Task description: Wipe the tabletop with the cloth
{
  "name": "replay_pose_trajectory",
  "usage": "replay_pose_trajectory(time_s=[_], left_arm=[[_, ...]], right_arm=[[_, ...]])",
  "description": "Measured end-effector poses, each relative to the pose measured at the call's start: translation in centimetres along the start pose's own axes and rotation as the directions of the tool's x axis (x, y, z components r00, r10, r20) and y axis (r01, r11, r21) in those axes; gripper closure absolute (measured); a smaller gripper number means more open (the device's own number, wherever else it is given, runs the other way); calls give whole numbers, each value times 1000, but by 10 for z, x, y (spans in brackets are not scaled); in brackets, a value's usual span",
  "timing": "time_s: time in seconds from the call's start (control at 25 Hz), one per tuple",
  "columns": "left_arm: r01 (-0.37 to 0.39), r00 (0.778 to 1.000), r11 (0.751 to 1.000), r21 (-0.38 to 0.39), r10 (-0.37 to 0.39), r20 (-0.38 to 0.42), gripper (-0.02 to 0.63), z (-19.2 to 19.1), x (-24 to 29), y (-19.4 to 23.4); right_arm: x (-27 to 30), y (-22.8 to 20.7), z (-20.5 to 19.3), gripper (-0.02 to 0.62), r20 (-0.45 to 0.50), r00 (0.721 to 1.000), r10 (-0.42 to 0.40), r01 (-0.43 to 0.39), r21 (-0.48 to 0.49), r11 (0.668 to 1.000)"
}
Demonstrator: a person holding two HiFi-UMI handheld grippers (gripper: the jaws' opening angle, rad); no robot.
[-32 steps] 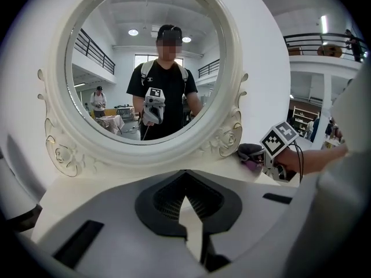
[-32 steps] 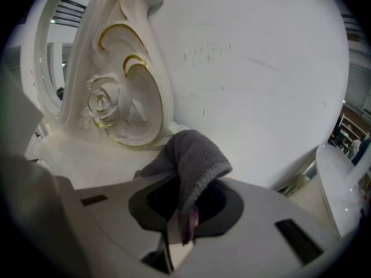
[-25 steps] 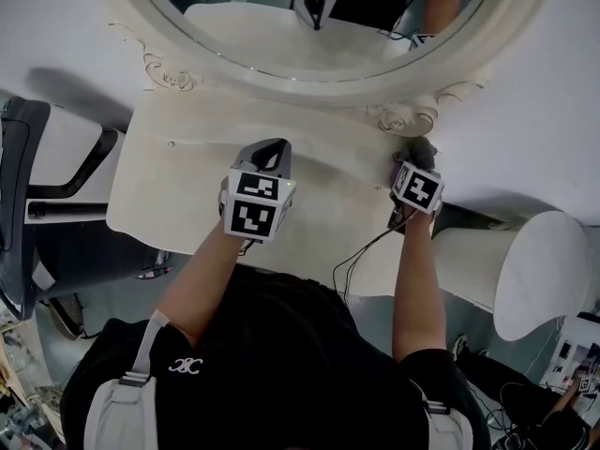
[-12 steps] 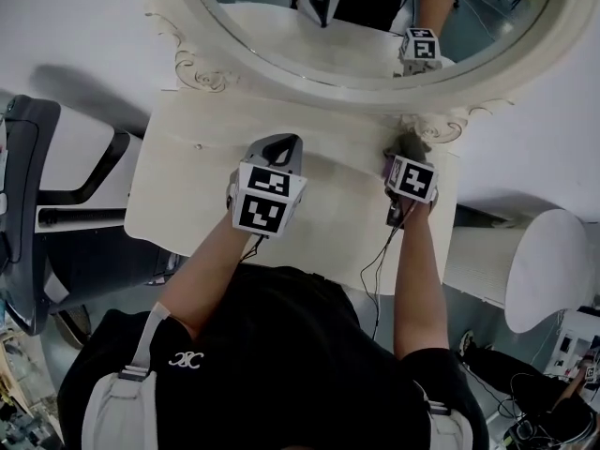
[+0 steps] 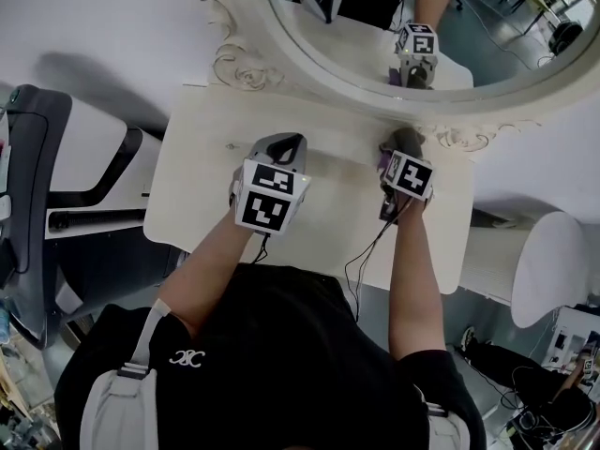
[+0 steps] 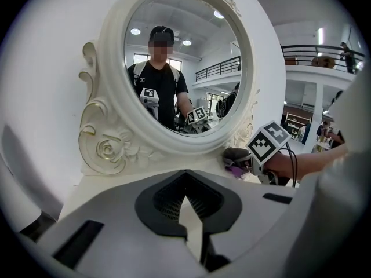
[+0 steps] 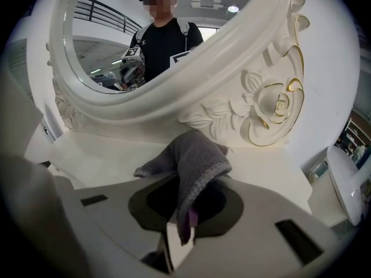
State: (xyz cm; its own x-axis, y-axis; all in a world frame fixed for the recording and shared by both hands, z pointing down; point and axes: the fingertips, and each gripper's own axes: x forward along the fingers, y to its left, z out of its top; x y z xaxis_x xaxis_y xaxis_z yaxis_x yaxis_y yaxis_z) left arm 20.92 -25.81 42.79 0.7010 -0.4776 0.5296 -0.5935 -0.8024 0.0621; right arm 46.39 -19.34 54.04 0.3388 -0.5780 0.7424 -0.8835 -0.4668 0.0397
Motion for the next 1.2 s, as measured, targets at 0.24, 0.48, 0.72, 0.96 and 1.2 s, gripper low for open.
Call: replay_pose_trajectory(time_s=[0.24,0.48,0.72,0.96,1.2], left_arm=[[5,1000,1000,-3,-5,-2,606,-11,-22,36],[-16,1000,1000,-7,16,-14,607,-28,-42,72],[-60,998,998,-36,60,-1,607,-34,-60,102],[-102,995,992,-73,102,3,607,-43,-73,126],[-146,989,983,-108,149,20,607,-43,-84,149]], right_arm=[[0,41,6,540,24,999,-24,23,18,1000],[7,85,19,540,24,1000,-9,9,-21,1000],[9,112,24,540,14,1000,21,-21,-39,999],[11,154,28,540,-18,997,72,-74,-94,993],[9,214,31,540,-57,984,167,-174,-172,969]])
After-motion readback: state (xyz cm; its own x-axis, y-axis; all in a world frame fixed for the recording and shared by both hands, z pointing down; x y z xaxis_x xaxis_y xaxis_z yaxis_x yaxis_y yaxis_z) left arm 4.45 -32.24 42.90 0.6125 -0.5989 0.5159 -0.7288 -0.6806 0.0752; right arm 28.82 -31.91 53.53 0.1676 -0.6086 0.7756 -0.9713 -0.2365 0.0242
